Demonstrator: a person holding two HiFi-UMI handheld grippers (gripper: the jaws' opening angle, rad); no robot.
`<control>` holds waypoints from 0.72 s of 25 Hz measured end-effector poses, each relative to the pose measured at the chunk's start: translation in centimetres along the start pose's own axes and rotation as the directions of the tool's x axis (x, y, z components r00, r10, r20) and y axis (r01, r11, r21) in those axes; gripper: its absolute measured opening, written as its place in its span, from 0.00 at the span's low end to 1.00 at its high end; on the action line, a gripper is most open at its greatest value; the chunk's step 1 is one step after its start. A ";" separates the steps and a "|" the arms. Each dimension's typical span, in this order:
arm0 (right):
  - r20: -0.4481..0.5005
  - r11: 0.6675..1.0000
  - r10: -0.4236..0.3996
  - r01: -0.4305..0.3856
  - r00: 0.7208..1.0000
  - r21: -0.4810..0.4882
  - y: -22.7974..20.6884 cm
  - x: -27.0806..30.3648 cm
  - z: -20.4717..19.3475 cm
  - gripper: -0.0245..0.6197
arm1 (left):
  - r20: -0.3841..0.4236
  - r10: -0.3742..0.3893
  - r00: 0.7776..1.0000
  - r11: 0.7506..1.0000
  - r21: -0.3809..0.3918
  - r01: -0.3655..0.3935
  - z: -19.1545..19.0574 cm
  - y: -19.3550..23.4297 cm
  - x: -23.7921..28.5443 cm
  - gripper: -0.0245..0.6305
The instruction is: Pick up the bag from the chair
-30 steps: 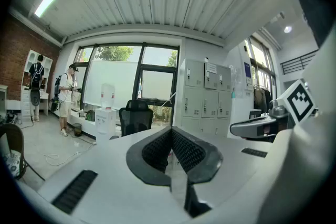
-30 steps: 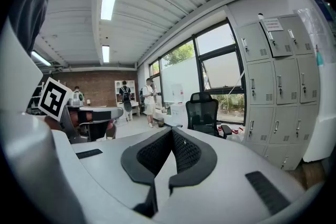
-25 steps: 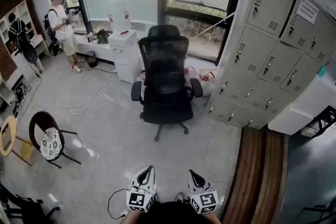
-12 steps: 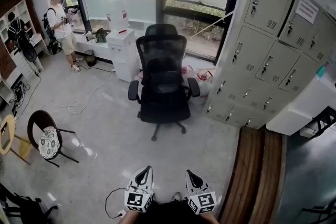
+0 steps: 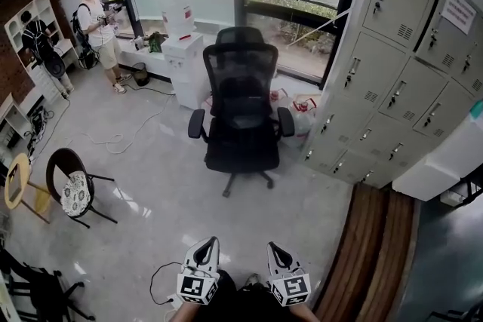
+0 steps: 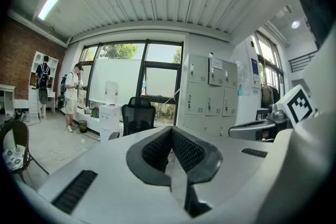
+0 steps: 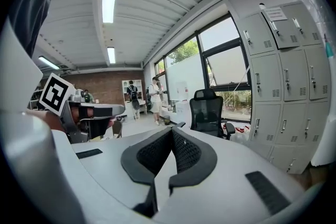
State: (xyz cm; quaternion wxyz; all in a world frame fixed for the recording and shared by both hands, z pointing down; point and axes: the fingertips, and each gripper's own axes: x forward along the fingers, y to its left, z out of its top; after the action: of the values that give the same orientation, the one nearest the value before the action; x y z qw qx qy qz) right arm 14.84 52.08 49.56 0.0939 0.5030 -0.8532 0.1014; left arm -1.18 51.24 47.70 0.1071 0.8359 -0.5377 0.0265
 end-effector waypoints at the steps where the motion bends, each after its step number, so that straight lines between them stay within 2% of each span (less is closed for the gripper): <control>1: -0.001 1.000 0.007 -0.007 1.000 -0.003 -0.3 0.5 0.0 0.04 | -0.002 0.005 1.000 1.000 -0.004 -0.005 0.0 0.1 0.3 0.04; 6: -0.018 1.000 0.013 -0.013 1.000 0.000 -1.5 3.5 0.2 0.03 | -0.026 0.015 1.000 0.999 -0.029 -0.015 -0.5 1.8 3.1 0.04; 11: -0.034 1.000 -0.018 0.018 0.999 -0.010 -3.4 9.0 0.7 0.04 | -0.020 -0.014 1.000 0.999 -0.045 0.013 -0.4 5.5 8.5 0.04; 18: -0.030 0.998 -0.064 0.063 0.998 -0.015 -5.2 18.5 4.1 0.04 | 0.000 -0.083 0.997 0.996 -0.029 0.083 2.9 12.2 16.7 0.04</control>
State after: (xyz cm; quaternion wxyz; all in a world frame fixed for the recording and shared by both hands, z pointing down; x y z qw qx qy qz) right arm 10.32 33.04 50.84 0.1138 0.5274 -0.8360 0.1000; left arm -5.43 30.90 49.39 0.1206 0.8559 -0.5027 0.0148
